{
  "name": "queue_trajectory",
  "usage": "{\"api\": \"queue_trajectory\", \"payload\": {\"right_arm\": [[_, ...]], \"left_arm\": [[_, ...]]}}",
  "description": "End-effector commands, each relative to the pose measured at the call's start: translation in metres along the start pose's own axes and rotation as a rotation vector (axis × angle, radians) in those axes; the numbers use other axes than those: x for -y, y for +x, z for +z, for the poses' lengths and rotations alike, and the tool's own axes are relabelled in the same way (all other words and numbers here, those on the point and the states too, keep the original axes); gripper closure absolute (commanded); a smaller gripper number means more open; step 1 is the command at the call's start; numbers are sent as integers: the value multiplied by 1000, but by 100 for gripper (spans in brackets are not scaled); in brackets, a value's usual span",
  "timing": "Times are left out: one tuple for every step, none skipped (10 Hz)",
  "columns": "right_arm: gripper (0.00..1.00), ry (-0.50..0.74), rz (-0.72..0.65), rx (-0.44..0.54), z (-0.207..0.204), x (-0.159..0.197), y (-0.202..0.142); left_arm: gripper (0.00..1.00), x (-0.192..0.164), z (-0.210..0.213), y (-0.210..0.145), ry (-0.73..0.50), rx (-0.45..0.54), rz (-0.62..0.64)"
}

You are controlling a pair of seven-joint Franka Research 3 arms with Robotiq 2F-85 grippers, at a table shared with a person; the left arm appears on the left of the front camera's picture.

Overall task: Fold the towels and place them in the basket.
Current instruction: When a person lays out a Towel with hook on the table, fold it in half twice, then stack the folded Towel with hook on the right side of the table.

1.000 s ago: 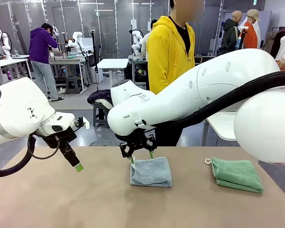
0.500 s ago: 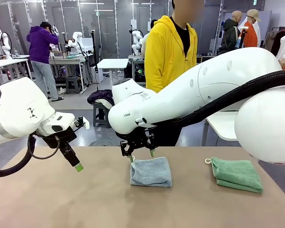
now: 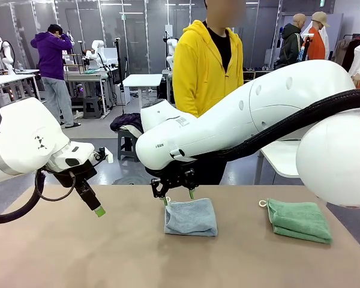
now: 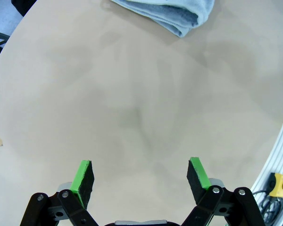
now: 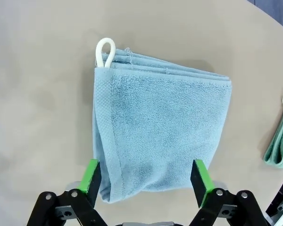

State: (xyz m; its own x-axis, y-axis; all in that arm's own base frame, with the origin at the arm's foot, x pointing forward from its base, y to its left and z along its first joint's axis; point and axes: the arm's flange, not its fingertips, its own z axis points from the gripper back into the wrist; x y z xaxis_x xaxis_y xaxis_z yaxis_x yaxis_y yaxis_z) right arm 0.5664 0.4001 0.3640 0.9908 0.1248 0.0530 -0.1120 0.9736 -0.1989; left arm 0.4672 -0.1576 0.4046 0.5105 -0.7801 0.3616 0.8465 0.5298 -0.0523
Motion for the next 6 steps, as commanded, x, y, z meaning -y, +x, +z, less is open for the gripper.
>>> {"api": "queue_trajectory", "payload": {"right_arm": [[4, -5, 3, 3, 0, 1, 0], [4, -5, 3, 3, 0, 1, 0], [4, -5, 3, 3, 0, 1, 0], [4, -5, 3, 3, 0, 1, 0], [4, -5, 3, 3, 0, 1, 0], [4, -5, 3, 3, 0, 1, 0]], "left_arm": [[0, -3, 3, 3, -6, -14, -1], [0, -3, 3, 3, -6, -14, -1], [0, -3, 3, 3, -6, -14, -1], [0, -3, 3, 3, -6, -14, -1], [0, -3, 3, 3, -6, -14, -1], [0, -3, 3, 3, -6, -14, -1]]}}
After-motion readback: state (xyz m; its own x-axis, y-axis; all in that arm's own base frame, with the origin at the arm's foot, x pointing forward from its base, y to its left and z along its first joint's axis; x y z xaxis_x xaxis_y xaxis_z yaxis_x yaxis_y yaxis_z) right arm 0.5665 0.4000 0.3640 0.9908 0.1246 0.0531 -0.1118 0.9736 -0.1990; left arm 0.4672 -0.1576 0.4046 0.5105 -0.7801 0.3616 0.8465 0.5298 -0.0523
